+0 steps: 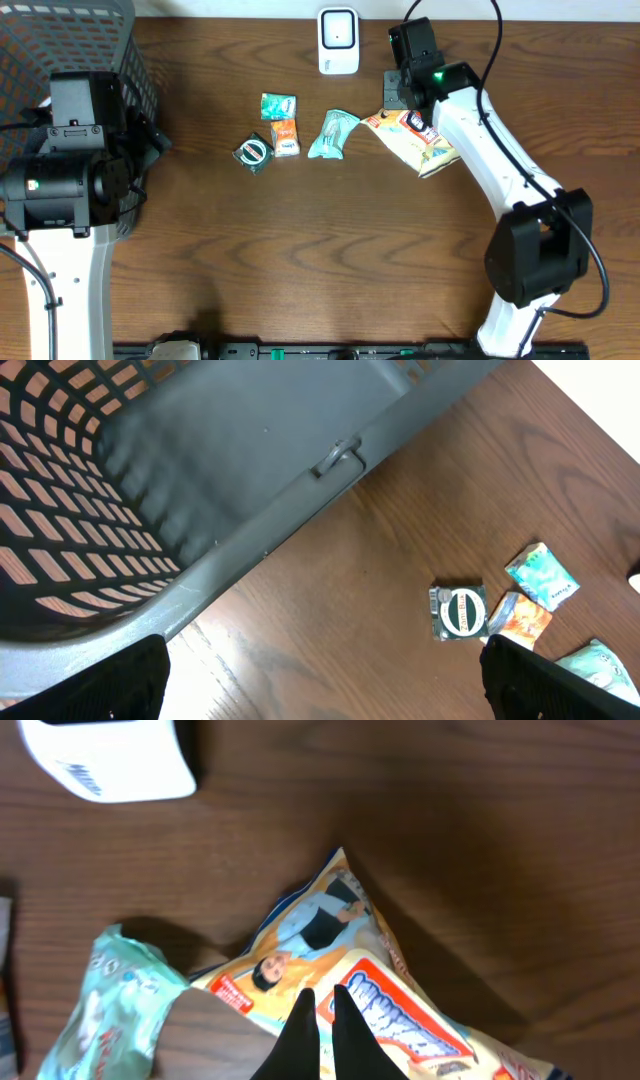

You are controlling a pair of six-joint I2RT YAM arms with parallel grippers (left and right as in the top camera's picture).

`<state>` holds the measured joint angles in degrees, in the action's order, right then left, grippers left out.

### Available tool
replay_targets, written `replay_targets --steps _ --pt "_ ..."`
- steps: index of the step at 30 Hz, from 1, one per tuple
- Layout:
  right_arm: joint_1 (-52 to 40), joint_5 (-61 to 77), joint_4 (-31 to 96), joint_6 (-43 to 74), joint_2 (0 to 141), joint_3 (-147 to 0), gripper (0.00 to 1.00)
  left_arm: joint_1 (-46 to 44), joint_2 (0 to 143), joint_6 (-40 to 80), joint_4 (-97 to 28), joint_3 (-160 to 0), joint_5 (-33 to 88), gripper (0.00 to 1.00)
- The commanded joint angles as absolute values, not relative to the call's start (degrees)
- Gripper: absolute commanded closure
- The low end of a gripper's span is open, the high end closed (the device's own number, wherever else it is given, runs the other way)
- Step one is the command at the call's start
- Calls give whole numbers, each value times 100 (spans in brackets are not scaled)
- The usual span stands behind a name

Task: Scan the item barcode
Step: 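Grasp the chip bag edge with the right gripper and lift it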

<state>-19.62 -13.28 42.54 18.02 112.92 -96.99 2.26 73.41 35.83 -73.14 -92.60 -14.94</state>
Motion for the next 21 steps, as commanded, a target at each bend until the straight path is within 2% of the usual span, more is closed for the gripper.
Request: replay_targets --steps 1,6,8,15,17,20,21 --pt "-1837 -1337 4217 1844 11802 -9703 99 268 7341 3610 -7330 -9290 -1551 2" --pt "-1800 -1337 4244 1839 12492 -9703 96 268 7341 3610 -7330 -9290 -1551 2" --pt "-1798 -1332 4316 1839 12728 -9703 99 268 7341 3610 -7330 -9290 -1551 2" --pt "-1758 -1334 4941 1815 12147 -10018 99 268 7341 3610 -7330 -9290 -1553 2" --pt "-1723 -1334 5210 1752 11751 -10095 91 268 7341 3610 -7330 -9290 -1551 2" --pt "-1680 -1337 5660 1568 11290 -10092 73 268 7341 3610 -7330 -9290 -1551 2" --pt "-1680 -1339 5850 1525 11214 -10092 73 268 7341 3610 -7330 -9290 -1551 3"
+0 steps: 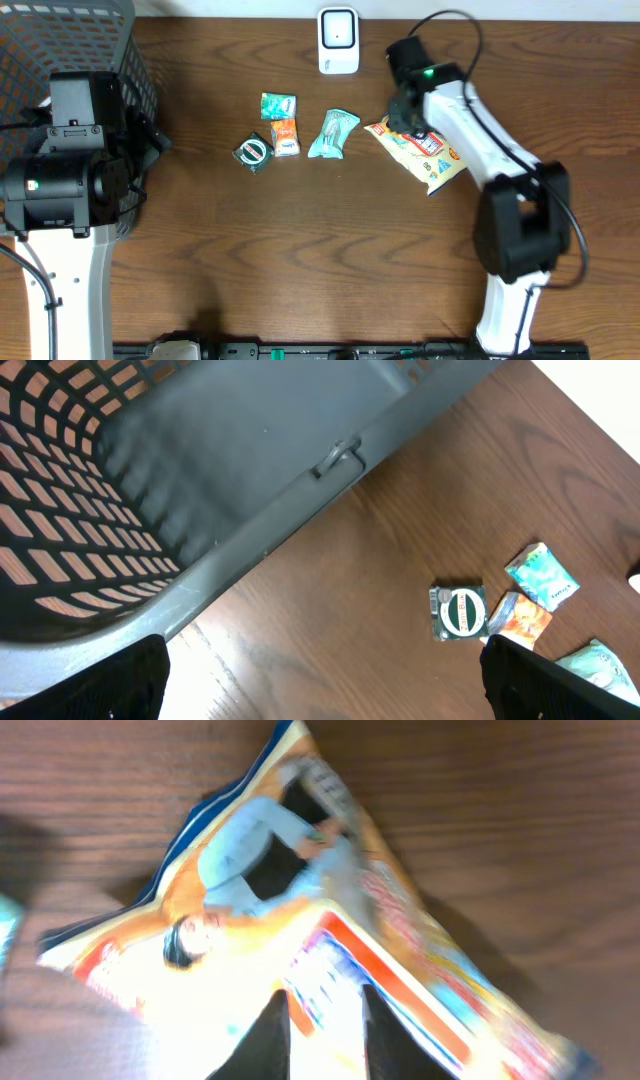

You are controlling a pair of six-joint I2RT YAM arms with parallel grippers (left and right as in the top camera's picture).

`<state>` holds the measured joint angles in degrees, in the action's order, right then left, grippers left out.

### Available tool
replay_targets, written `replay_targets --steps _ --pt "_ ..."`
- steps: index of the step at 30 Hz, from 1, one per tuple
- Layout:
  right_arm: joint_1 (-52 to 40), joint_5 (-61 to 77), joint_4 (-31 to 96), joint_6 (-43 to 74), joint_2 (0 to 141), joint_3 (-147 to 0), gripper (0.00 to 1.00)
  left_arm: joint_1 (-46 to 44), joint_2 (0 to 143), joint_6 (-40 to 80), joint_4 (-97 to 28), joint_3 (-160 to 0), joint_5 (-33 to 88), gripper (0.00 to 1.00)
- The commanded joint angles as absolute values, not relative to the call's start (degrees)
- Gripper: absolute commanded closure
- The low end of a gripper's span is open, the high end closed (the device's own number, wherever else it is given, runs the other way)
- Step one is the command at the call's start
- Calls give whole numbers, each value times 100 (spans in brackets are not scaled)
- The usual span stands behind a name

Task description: Scan the item barcode

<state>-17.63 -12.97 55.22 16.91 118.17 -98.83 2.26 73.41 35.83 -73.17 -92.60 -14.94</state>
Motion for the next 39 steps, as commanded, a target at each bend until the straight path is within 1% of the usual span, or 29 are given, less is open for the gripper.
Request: replay_targets --steps 1,3,5,8,12,14,15,20,23,25,26,27,29,36,39 --pt "-1678 -1339 6023 1514 11183 -10092 72 268 7341 3610 -7330 -9290 -1551 2" --pt "-1660 -1339 6296 1516 11209 -10044 73 268 7341 3610 -7330 -9290 -1551 2" --pt "-1636 -1343 6300 1516 11277 -9865 73 268 7341 3610 -7330 -9290 -1553 2" --pt "-1533 -1389 6010 1518 11439 -9441 73 268 7341 3610 -7330 -9290 -1551 2" --pt "-1345 -1378 5065 1778 11594 -8427 73 268 7341 3610 -7330 -9290 -1551 2" --pt "-1293 -1323 4895 1890 11618 -8114 81 268 7341 3610 -7330 -9290 -1551 2" --pt "-1278 -1229 4884 1887 11618 -8016 82 268 7341 3610 -7330 -9290 -1551 2" --pt "-1280 -1026 5146 1883 11533 -8191 76 268 7341 3610 -7330 -9290 -1551 2" --pt "-1286 -963 5907 1883 11463 -8901 73 268 7341 3610 -7330 -9290 -1551 2" --pt "-1304 -849 6178 1883 11463 -9225 69 268 7341 3610 -7330 -9290 -1551 2" --pt "-1323 -814 6246 1883 11463 -9389 65 268 7341 3610 -7330 -9290 -1553 2" --pt "-1339 -819 6195 1883 11463 -9445 58 268 7341 3610 -7330 -9290 -1551 2" --pt "-1350 -816 5972 1883 11465 -9430 50 268 7341 3610 -7330 -9290 -1551 2" --pt "-1437 -644 4884 1892 11511 -8829 50 268 7341 3610 -7330 -9290 -1551 2" --pt "-1476 -593 4320 2147 11546 -8381 50 268 7341 3610 -7330 -9290 -1551 2"
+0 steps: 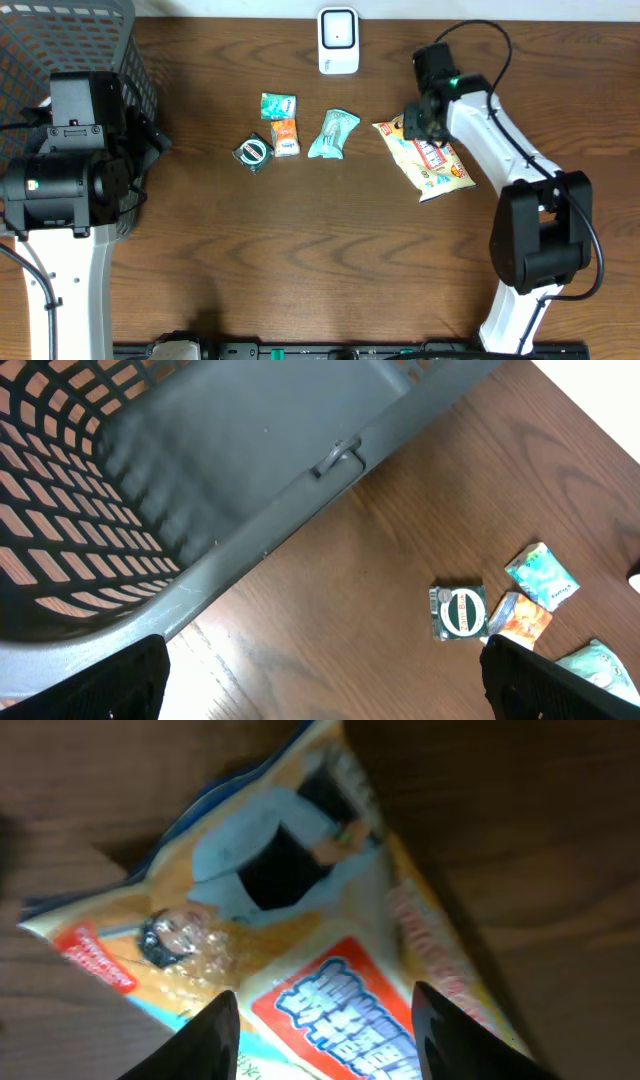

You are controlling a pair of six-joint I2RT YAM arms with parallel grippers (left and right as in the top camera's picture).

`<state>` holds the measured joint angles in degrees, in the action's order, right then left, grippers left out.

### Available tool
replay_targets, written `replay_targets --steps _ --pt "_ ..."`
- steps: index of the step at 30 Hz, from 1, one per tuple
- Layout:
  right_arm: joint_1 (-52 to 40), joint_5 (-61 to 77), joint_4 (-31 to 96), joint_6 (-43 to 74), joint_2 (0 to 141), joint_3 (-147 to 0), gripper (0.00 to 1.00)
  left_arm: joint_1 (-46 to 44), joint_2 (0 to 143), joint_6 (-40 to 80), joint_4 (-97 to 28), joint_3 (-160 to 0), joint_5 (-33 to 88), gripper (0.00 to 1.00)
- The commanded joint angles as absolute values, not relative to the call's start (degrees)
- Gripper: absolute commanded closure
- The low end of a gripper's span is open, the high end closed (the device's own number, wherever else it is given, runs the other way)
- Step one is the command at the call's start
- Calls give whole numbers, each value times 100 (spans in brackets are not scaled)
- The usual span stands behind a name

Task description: Scan the item barcode

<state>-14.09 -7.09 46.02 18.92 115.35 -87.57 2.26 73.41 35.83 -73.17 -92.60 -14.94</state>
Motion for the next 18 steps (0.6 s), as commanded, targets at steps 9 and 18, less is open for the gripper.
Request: replay_targets --steps 9,18 --pt "-1656 683 2185 2292 11550 -8355 55 268 7341 3610 -7330 -9290 -1553 2" --pt "-1518 -156 5599 1404 11550 -10221 56 268 7341 3610 -7330 -9290 -1551 2"
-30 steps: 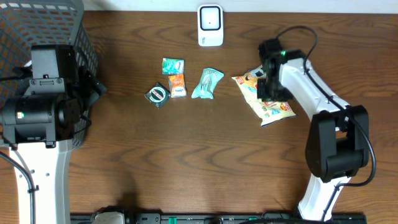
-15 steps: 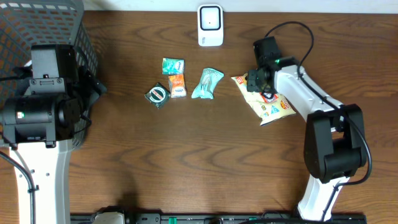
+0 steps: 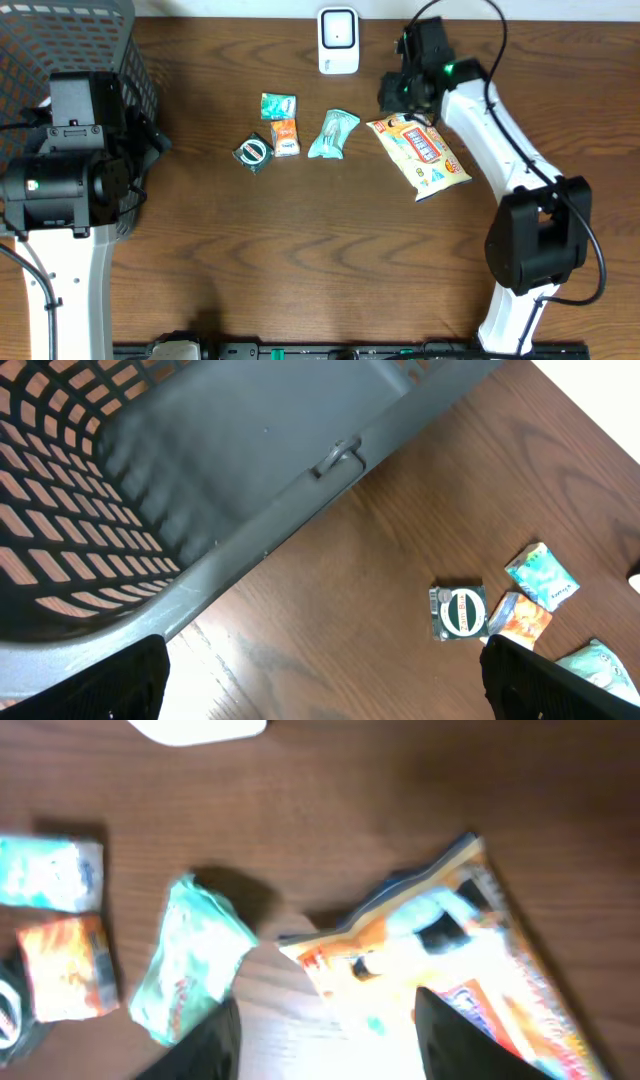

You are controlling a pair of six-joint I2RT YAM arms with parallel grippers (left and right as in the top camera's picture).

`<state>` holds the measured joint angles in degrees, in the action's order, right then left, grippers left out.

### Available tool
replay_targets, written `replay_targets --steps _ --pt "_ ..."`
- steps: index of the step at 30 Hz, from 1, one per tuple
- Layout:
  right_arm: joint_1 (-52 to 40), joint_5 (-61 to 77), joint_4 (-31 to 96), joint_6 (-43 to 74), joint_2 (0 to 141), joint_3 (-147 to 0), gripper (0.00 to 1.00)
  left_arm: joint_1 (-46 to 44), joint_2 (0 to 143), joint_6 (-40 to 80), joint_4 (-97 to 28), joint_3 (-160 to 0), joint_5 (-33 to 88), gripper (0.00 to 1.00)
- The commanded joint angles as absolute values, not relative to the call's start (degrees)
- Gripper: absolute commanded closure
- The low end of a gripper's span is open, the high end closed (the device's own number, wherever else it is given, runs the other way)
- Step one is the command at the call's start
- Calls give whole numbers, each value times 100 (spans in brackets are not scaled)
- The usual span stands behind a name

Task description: Scan the item barcode

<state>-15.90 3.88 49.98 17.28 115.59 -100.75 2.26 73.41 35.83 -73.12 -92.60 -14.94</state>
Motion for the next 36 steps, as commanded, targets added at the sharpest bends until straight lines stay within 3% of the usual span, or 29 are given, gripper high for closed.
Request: replay_targets --steps 1,4,10,14,16,17,19,23,26,28,32,36 --pt "-1503 -368 6010 1404 11552 -10208 60 268 7341 3610 -7330 -9290 -1551 2" --pt "-1498 -613 6663 1404 11552 -9939 67 268 7341 3610 -7330 -9290 -1551 2" --pt "-1498 -523 6248 1409 11552 -8600 58 268 7341 3610 -7330 -9290 -1551 2" --pt "-1555 521 5540 1409 11552 -8086 56 268 7341 3610 -7330 -9290 -1553 2" --pt "-1612 1306 5181 1411 11548 -8106 56 268 7341 3610 -7330 -9290 -1551 3" --pt "-1636 1769 4976 1411 11542 -8208 47 268 7341 3610 -7328 -9290 -1551 2" --pt "-1645 2287 4746 1485 11539 -8543 42 268 7341 3610 -7330 -9290 -1553 2" --pt "-1645 2300 4834 1667 11539 -9596 40 268 7341 3610 -7330 -9290 -1551 2" --pt "-1645 1557 5127 1660 11539 -10208 39 268 7341 3610 -7330 -9290 -1551 2" --pt "-1645 642 5271 1662 11539 -10285 44 268 7341 3610 -7330 -9290 -1551 2" --pt "-1645 -137 5415 1667 11542 -10003 66 268 7341 3610 -7330 -9290 -1551 2" --pt "-1660 -130 5249 1673 11542 -9295 71 268 7341 3610 -7330 -9290 -1551 2"
